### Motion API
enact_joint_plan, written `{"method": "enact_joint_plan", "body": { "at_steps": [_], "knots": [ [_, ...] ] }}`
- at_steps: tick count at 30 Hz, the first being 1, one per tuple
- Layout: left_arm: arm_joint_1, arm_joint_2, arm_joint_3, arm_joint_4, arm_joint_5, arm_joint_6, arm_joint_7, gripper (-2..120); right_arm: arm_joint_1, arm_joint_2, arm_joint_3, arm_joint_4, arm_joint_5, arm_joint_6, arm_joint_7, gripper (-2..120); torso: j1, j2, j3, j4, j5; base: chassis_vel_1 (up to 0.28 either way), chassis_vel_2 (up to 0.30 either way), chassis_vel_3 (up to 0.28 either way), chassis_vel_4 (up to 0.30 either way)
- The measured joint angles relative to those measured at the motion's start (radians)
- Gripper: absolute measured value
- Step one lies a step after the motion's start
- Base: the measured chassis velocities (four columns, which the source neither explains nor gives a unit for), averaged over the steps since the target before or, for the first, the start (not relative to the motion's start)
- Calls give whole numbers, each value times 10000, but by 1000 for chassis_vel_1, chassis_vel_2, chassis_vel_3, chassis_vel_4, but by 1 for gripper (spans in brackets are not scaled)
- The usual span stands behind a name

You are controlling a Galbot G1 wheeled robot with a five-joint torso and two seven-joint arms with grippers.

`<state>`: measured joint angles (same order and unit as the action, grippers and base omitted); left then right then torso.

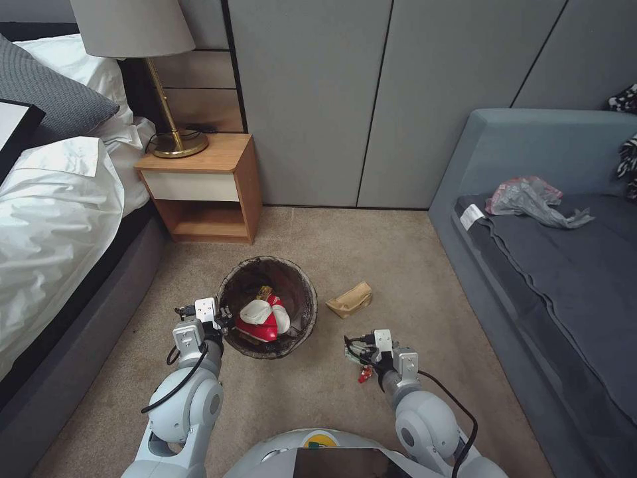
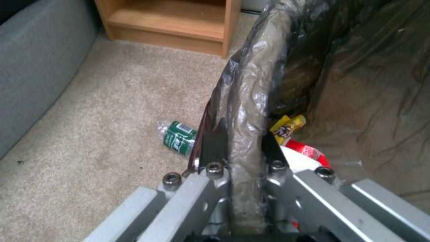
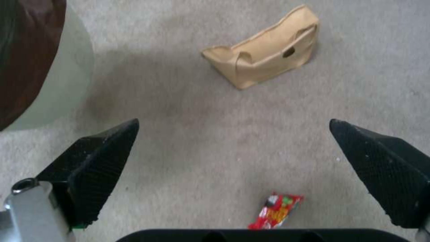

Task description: Pick up the trash bin, then pick up the garbage from the floor and place it into the trash bin.

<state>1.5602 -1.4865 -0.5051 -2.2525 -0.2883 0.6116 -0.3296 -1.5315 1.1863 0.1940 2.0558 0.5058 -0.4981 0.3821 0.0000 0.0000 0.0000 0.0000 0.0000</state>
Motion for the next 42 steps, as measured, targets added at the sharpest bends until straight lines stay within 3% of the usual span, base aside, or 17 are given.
{"method": "enact_joint_plan", "body": {
  "at_steps": [5, 8, 12, 14, 24, 42],
  "knots": [
    [0, 0, -1, 0, 0, 0, 0, 0, -663, -494, -120, 269, 401, -350, 284, 100, 0, 0, 0, 4, 3, 0, 0, 0, 0],
    [0, 0, 0, 0, 0, 0, 0, 0, -2029, -1374, -319, 707, 1033, -840, 747, 100, 0, 0, -1, -6, -4, 0, 0, 0, 0],
    [0, 2, -6, 0, 1, 0, -1, 0, -2723, -1743, -262, 830, 1129, -910, 900, 100, 0, 0, 0, -4, -4, 0, 0, 0, 0],
    [0, -2, -1, 0, 1, 0, -1, 0, -2812, -1789, -233, 831, 1100, -911, 907, 100, 0, 0, -1, 6, -7, 0, 0, 0, 0],
    [0, 0, 0, 0, 0, 0, 0, 0, -2746, -1643, -156, 576, 839, -787, 804, 100, 0, 0, 0, 0, 1, 0, 0, 0, 0],
    [0, 0, 1, 0, 0, 0, 1, 0, -1228, -1484, -56, 226, 685, -368, 176, 100, 0, 0, 1, 0, 0, 0, 0, 0, 0]
  ]
}}
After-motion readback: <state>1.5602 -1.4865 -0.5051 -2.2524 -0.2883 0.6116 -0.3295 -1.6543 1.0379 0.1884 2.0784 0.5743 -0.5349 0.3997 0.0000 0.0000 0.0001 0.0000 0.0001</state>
